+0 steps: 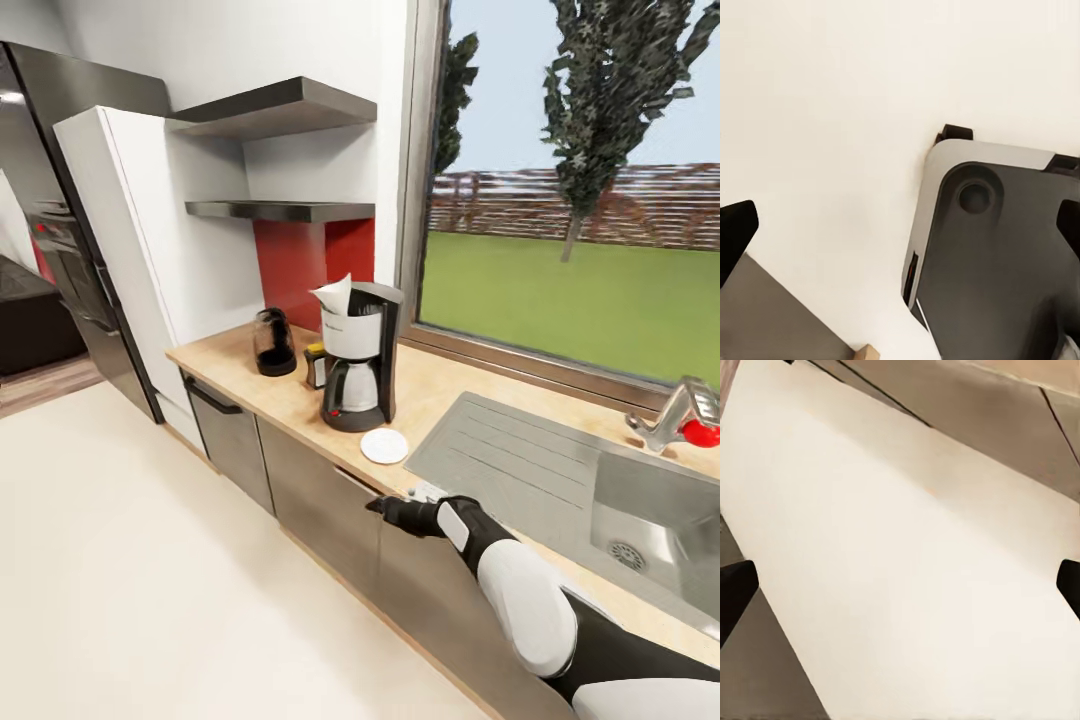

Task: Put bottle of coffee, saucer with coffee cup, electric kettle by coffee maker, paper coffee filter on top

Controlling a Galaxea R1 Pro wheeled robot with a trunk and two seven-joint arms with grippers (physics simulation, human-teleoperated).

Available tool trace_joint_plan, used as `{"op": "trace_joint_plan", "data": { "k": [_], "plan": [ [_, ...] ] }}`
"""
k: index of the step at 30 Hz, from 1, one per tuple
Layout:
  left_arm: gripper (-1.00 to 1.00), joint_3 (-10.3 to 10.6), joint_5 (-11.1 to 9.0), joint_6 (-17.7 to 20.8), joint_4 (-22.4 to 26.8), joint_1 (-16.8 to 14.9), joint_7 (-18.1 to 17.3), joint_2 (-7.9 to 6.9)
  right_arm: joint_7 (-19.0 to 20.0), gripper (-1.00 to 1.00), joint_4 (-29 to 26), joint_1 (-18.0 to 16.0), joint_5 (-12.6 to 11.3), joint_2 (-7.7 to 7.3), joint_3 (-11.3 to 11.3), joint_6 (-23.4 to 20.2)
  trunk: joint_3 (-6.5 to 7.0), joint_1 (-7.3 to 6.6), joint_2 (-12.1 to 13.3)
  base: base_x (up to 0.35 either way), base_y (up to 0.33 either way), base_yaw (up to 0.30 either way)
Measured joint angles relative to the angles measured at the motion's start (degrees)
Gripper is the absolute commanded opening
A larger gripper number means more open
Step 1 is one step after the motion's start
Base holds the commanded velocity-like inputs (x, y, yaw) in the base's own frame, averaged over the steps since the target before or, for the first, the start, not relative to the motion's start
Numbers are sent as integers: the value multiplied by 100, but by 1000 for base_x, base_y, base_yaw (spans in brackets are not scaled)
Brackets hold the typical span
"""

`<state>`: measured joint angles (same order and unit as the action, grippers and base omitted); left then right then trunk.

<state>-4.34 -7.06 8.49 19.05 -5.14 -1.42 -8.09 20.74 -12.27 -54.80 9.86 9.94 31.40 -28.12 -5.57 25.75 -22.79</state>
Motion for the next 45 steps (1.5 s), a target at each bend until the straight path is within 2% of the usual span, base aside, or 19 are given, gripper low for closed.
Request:
{"op": "trace_joint_plan", "data": {
  "k": [1, 2, 4, 6, 9, 11, 14, 16, 17, 21, 24, 26, 27, 29, 30, 33, 35, 39, 45],
  "plan": [
    [100, 2, 0, -1, 5, -4, -1, 0, 1, 100, 101, 0, 1, 0, 0, 0, 0, 0, 0, 0, 187, 0],
    [100, 5, 0, -2, 13, -16, -1, 7, 4, 100, 549, 2, 9, 2, -15, 19, -1, 0, -1, 0, 136, 0],
    [100, 11, 7, -6, 10, -15, -2, 22, 3, 100, 889, -1, 8, 2, -4, 30, -1, 0, -1, 0, 71, 0],
    [100, 15, 13, -10, 8, -13, -4, 31, -4, 100, 1037, 56, 27, 3, -9, 44, -1, 0, -1, 0, 23, 0],
    [100, 29, 42, -12, -13, -12, -8, 35, -124, 100, 1088, 362, 48, 3, -22, 107, -1, 0, -1, 0, 7, 0],
    [100, 59, 60, -12, -23, -12, -11, 34, -493, 100, 1097, 586, 58, 3, -19, 202, -1, 0, -1, 0, 1, 0],
    [100, 83, 80, -12, -38, -12, -19, 40, -1346, 100, 1100, 992, 70, 4, -15, 473, -1, 0, -1, 0, 0, 0],
    [100, 87, 83, -12, -41, -12, -21, 41, -1604, 100, 1100, 1114, 75, 4, -11, 608, -1, 0, -1, 0, 0, 0],
    [100, 93, 92, -12, -44, -12, -29, 42, -2100, 100, 1100, 1402, 89, 2, -33, 959, -1, 0, -1, 0, 0, 0],
    [100, 97, 105, -13, -51, -12, -38, 43, -2467, 100, 1100, 1811, 132, 1, -38, 1362, -2, 0, -1, 0, 0, 0],
    [100, 105, 112, -17, -49, -12, -41, 43, -2570, 100, 1100, 2196, 394, 1, -39, 1701, -1, 0, -1, 0, 0, 0],
    [100, 110, 113, -19, -47, -12, -41, 43, -2590, 100, 1099, 2363, 607, -158, -41, 1859, -1, 0, -1, 0, 0, 0],
    [100, 112, 114, -35, -45, -12, -41, 43, -2609, 100, 1100, 2524, 834, -270, -38, 1988, -2, 0, -1, 0, 0, 0],
    [100, 155, 114, -137, -45, -12, -41, 43, -2621, 100, 1096, 2756, 1186, -396, -37, 2105, -2, 0, -1, 0, 0, 0],
    [100, 178, 115, -181, -45, -12, -41, 43, -2621, 100, 1096, 2807, 1288, -426, -38, 2124, -1, 0, -1, 0, 0, 0],
    [100, 378, 108, -412, -51, -12, -40, 45, -2626, 100, 1093, 3061, 1921, -573, -37, 2186, -1, 0, -1, 0, 0, 0],
    [100, 467, 104, -478, -58, -12, -36, 46, -2621, 100, 1092, 3180, 2176, -650, -37, 2201, -1, 0, -1, 0, 0, 0],
    [100, 513, 100, -524, -61, -9, -34, 47, -2609, 100, 1096, 3264, 2351, -678, -37, 2239, -1, 0, -1, 0, 0, 0],
    [100, 524, 105, -538, -61, -5, -30, 47, -2605, 100, 1090, 3283, 2333, -661, -20, 2389, -1, 0, -1, 0, 0, 0]
  ]
}}
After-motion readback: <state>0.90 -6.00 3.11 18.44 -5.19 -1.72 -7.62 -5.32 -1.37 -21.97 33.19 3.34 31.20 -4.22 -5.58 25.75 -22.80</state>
